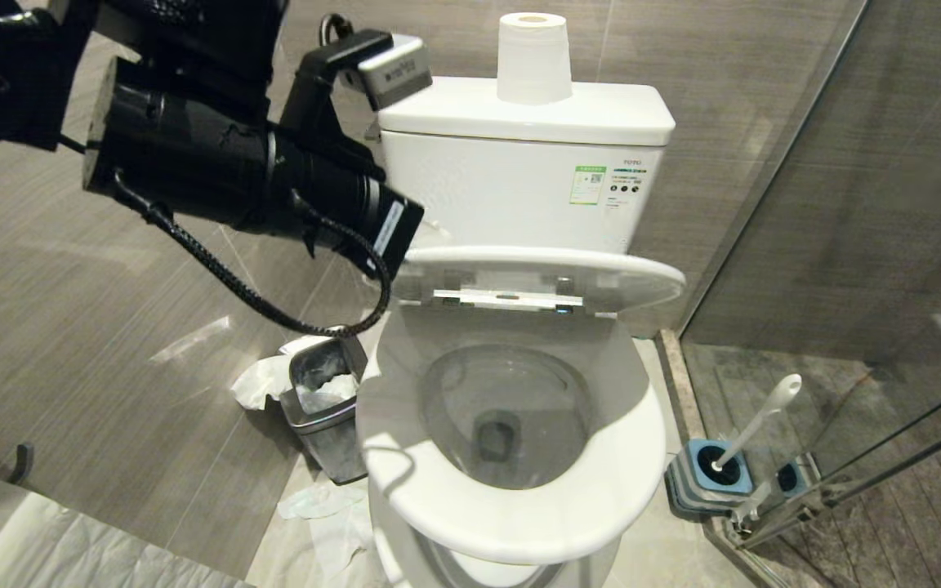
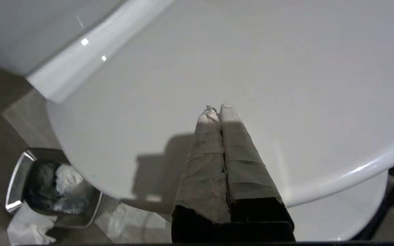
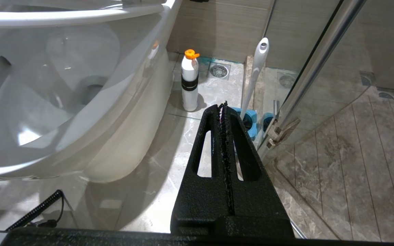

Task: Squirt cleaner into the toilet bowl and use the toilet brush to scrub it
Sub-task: Close the toilet lid

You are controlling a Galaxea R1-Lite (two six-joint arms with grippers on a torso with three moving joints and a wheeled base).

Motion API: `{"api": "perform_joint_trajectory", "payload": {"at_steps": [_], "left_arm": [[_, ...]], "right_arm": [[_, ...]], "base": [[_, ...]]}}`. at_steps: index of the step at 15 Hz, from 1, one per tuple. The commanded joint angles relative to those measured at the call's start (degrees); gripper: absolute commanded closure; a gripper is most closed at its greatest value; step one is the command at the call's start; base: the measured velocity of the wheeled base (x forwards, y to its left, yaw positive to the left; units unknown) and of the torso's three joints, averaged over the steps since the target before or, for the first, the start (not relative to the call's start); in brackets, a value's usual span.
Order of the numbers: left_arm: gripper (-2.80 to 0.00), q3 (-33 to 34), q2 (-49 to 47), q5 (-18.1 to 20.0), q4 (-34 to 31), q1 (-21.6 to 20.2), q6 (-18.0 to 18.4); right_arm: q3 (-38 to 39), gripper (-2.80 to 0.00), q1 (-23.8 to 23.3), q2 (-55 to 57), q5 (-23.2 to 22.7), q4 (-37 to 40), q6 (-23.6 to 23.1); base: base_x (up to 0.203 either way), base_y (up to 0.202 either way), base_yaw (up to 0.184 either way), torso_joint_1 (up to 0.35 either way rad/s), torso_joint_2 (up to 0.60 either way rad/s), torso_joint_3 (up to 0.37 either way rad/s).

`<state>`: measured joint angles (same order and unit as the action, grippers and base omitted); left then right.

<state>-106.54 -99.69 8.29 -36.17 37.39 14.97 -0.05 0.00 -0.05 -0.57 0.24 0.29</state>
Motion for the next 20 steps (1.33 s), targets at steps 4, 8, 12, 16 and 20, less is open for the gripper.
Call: {"api": "perform_joint_trajectory", "payload": {"at_steps": [4,8,12,16,20], "left_arm": [[0.00,2.5,0.5,-0.2,-15.3,2.1,0.1],[0.00,6.9,-0.9,-1.9,-17.6,3.4,1.4],[0.00,11.6,-3.0,-2.0,-17.5,4.9,2.6],[0.00,11.7,-6.4,-4.0,-17.1,6.2,2.7],[0.00,13.7,-7.4,-4.2,-17.1,8.1,2.8]], "right_arm": [[0.0,0.00,0.0,0.0,0.0,0.0,0.0],[0.0,0.00,0.0,0.0,0.0,0.0,0.0],[0.0,0.00,0.0,0.0,0.0,0.0,0.0],[0.0,0.00,0.0,0.0,0.0,0.0,0.0],[0.0,0.00,0.0,0.0,0.0,0.0,0.0]], "base": [[0.000,0.000,0.000,0.000,0.00,0.000],[0.000,0.000,0.000,0.000,0.00,0.000],[0.000,0.000,0.000,0.000,0.00,0.000],[0.000,0.000,0.000,0.000,0.00,0.000],[0.000,0.000,0.000,0.000,0.00,0.000]]}}
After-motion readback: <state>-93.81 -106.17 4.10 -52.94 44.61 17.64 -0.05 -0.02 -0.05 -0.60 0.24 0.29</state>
